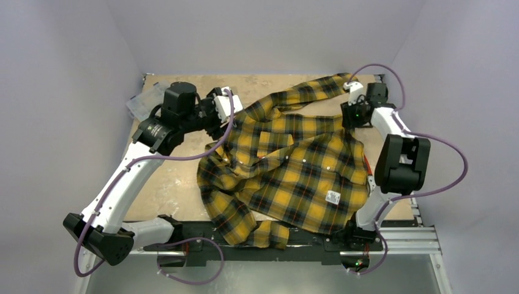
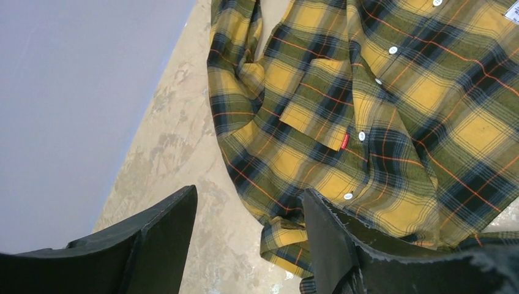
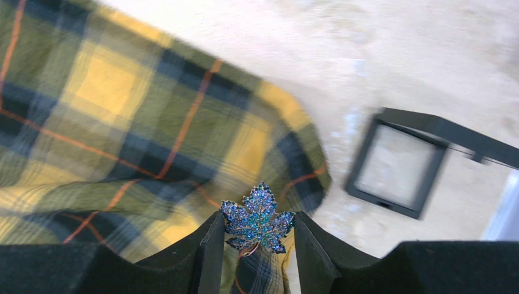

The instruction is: Remove the brooch from the garment

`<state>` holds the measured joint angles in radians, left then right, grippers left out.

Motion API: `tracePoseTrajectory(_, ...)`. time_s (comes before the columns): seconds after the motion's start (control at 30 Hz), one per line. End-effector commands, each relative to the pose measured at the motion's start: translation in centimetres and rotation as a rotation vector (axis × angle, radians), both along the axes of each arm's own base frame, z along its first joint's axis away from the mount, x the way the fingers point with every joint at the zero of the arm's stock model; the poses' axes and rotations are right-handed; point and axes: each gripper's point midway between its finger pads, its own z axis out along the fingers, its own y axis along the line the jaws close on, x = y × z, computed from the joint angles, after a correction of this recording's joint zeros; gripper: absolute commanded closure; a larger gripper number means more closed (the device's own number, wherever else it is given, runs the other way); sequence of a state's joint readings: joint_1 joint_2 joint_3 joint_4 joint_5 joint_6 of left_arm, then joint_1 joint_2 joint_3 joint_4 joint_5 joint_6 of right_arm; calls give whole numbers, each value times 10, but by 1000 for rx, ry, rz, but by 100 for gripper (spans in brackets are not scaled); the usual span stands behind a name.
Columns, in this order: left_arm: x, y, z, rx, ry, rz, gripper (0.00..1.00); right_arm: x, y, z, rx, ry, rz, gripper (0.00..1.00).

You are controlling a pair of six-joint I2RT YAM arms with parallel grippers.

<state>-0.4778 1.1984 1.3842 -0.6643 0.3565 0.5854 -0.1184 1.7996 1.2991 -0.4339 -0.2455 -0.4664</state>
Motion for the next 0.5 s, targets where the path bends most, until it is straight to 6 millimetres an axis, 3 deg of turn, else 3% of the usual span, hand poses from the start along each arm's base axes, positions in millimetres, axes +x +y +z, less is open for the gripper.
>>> tracePoseTrajectory(0.0, 1, -4, 25, -56, -33, -4, 37, 9, -26, 48, 44, -103, -57, 84)
tracePoseTrajectory(0.07, 2, -5, 23, -57, -27, -8, 37, 11, -39, 50, 35, -109, -83, 84)
tracePoseTrajectory(0.3, 7, -8, 25, -56, -19, -9, 37, 35, -81, 30, 0, -106, -213, 84)
tracePoseTrajectory(0.47, 7, -8, 26, -52, -17, -10, 37, 53, -99, 15, -12, -110, -266, 84)
